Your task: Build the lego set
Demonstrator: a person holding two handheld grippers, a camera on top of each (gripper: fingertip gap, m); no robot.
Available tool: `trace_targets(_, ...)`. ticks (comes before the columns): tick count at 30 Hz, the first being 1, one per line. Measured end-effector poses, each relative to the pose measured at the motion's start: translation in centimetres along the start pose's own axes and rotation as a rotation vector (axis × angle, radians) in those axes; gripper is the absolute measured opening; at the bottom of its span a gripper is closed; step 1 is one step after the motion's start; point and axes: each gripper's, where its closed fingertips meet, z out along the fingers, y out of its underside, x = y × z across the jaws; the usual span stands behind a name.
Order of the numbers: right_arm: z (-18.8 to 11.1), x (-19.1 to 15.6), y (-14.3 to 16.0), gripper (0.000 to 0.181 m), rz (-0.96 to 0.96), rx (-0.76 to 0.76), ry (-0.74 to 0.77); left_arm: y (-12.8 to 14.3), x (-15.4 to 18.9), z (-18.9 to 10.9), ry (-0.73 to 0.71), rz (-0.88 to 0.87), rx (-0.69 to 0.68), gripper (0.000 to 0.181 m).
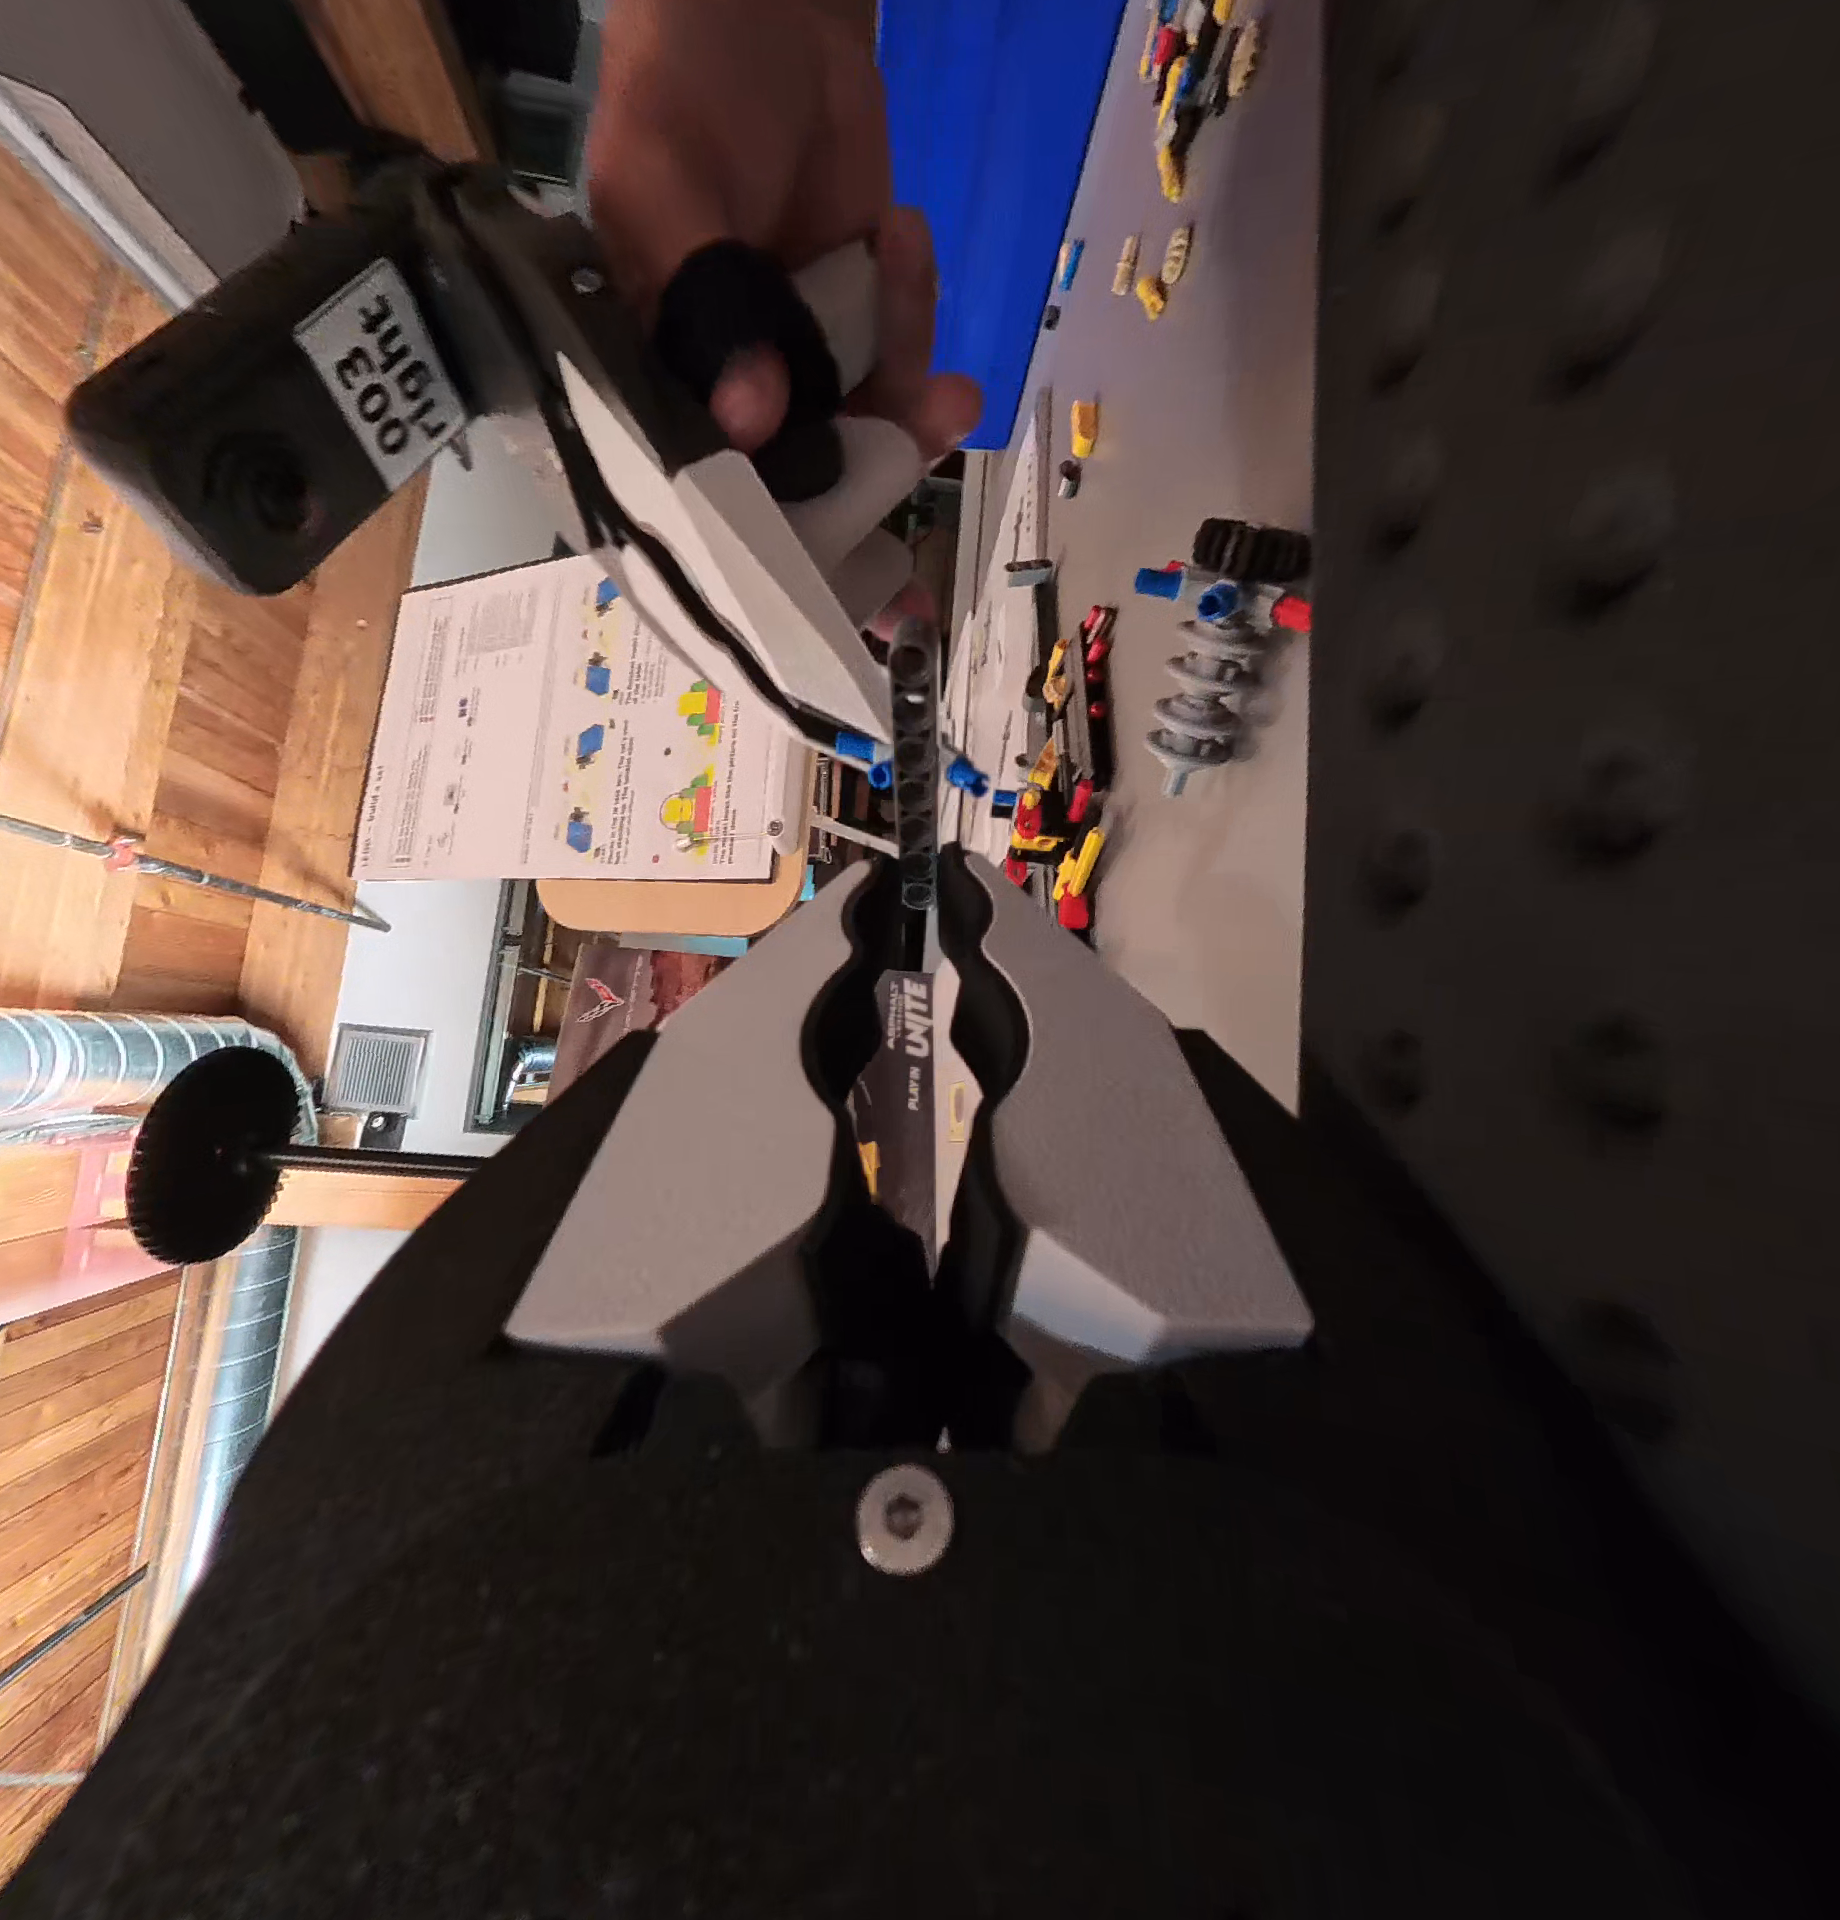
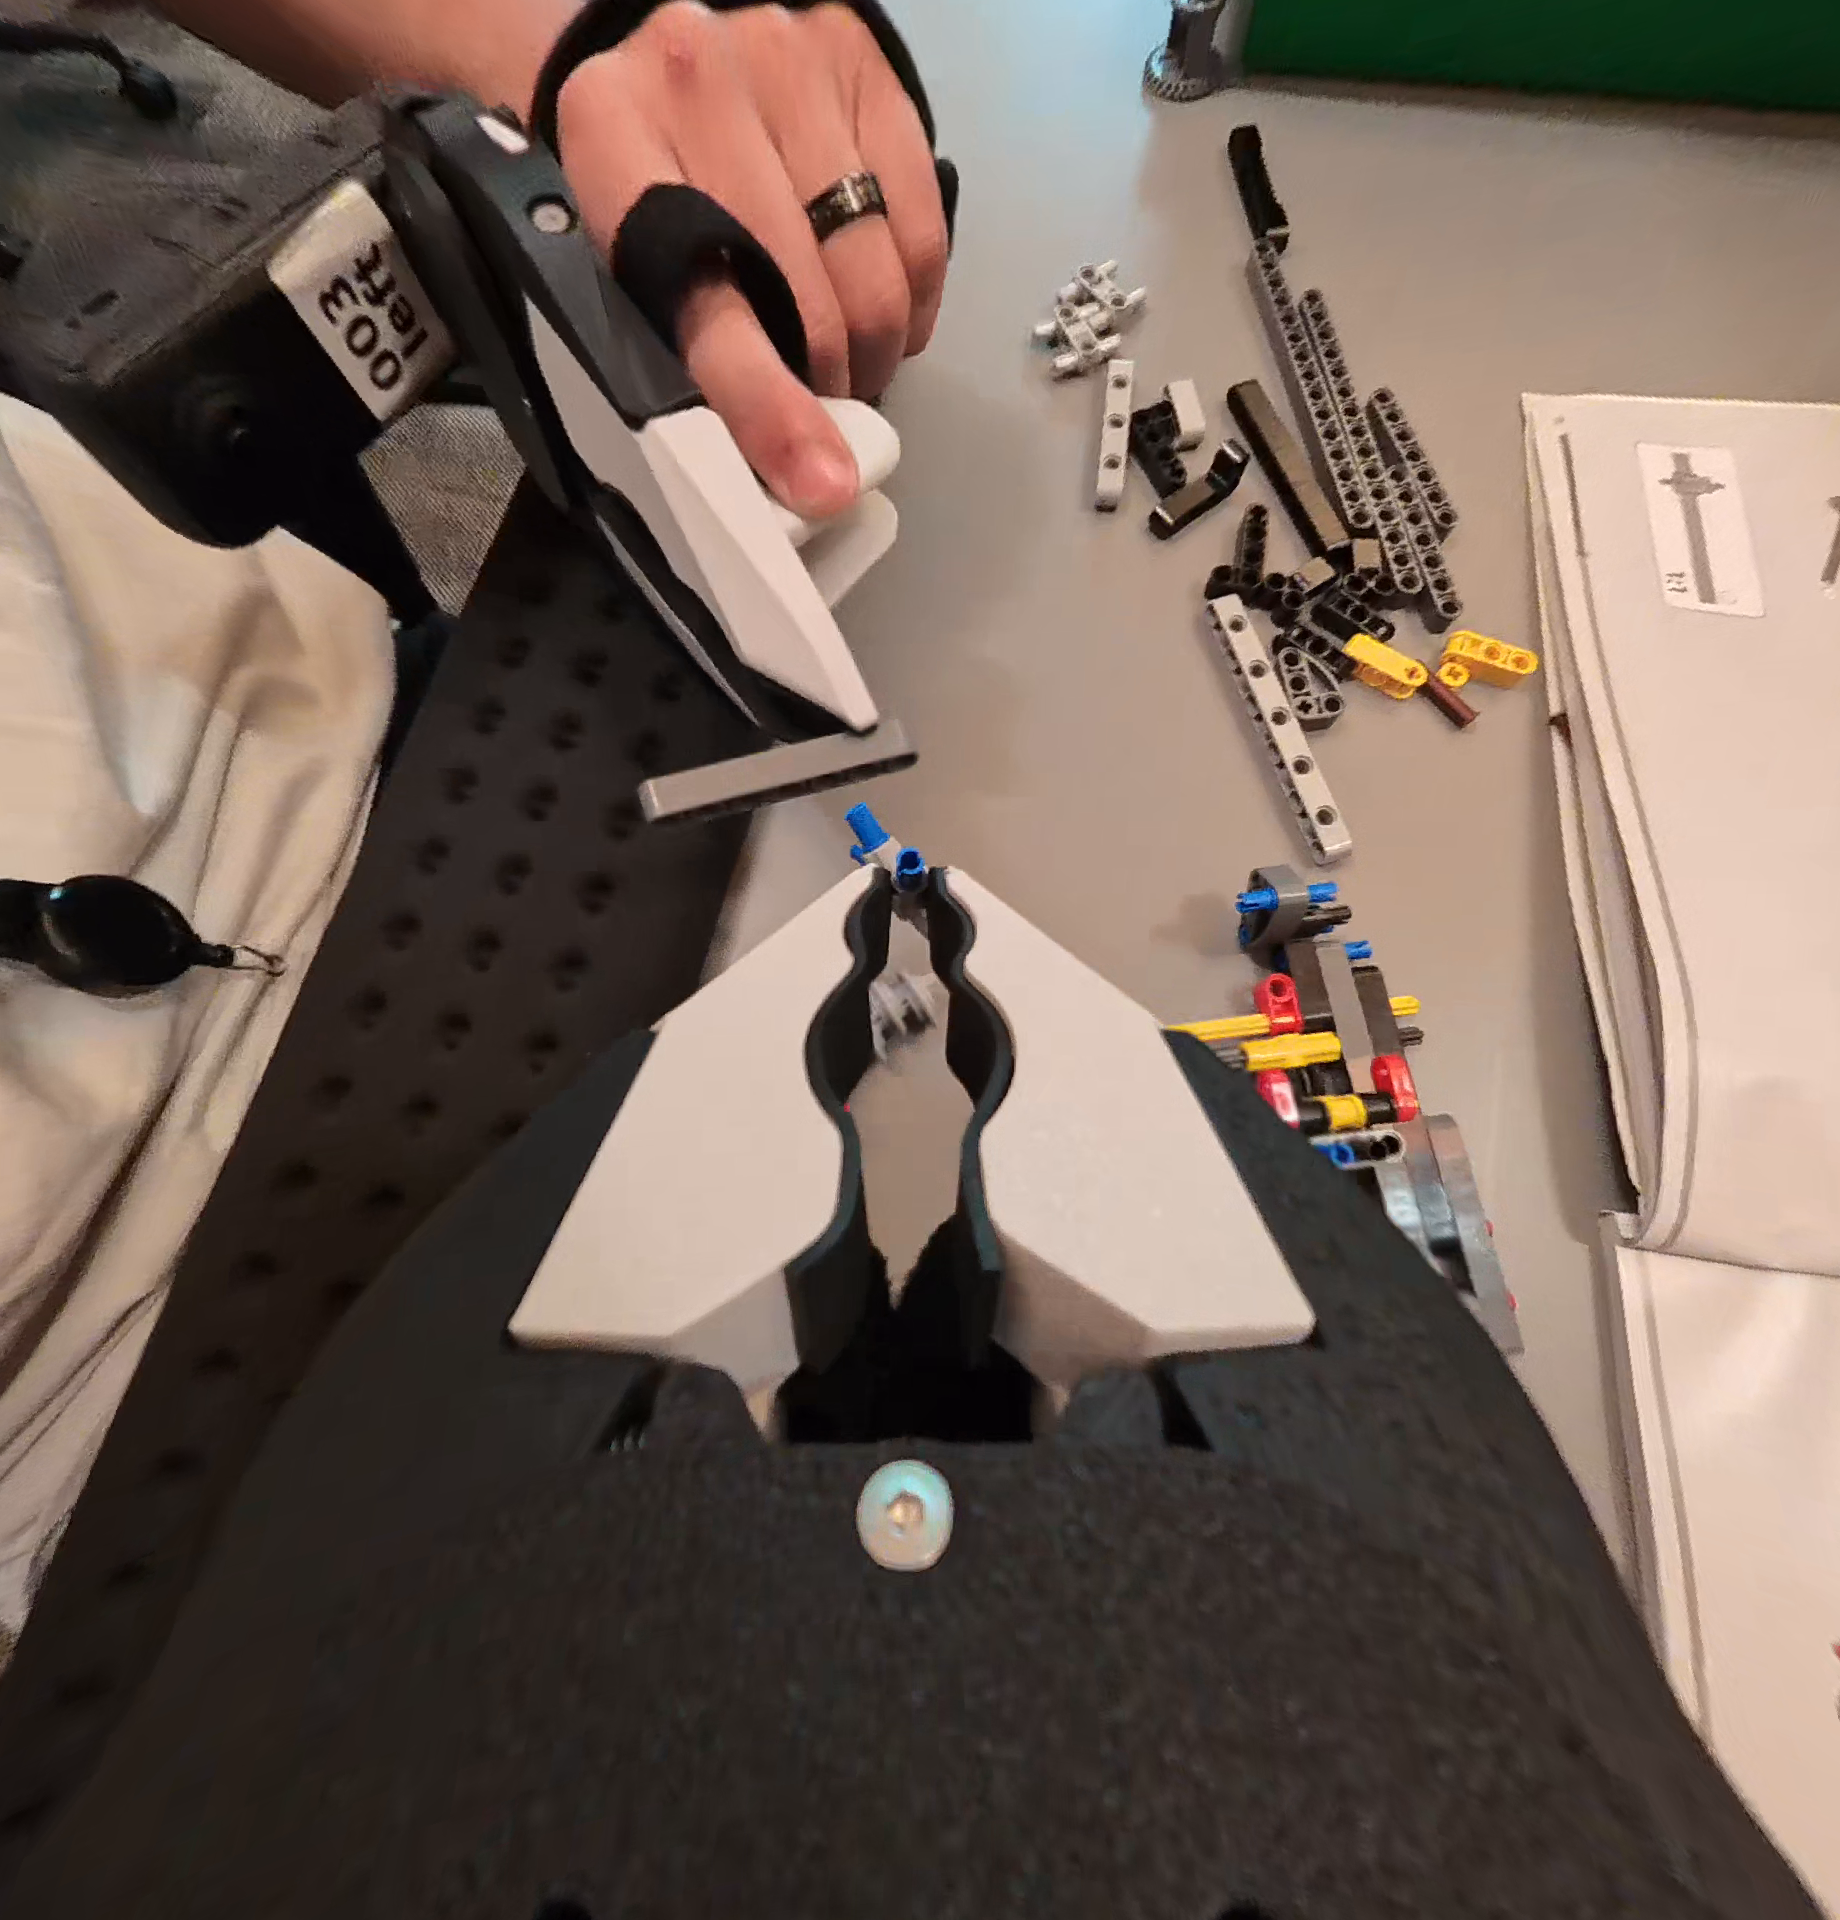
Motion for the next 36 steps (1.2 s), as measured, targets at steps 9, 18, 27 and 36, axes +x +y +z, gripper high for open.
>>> trace_targets(9,1.8,0.0,1.4,0.006,0.003,-0.123,0.015,0.1,1.3,0.5,0.073,0.002,-0.032,0.005)
trace_targets(18,1.9,0.9,1.0,0.005,-0.006,-0.162,0.044,0.5,1.5,0.6,0.094,-0.022,-0.060,0.006)
trace_targets(27,2.1,1.1,1.3,0.005,0.032,-0.150,0.034,1.1,1.9,1.2,0.137,-0.123,-0.101,0.005)
trace_targets(36,1.1,1.8,2.3,0.006,0.096,-0.099,0.040,1.6,1.1,1.6,0.139,-0.233,-0.103,0.005)
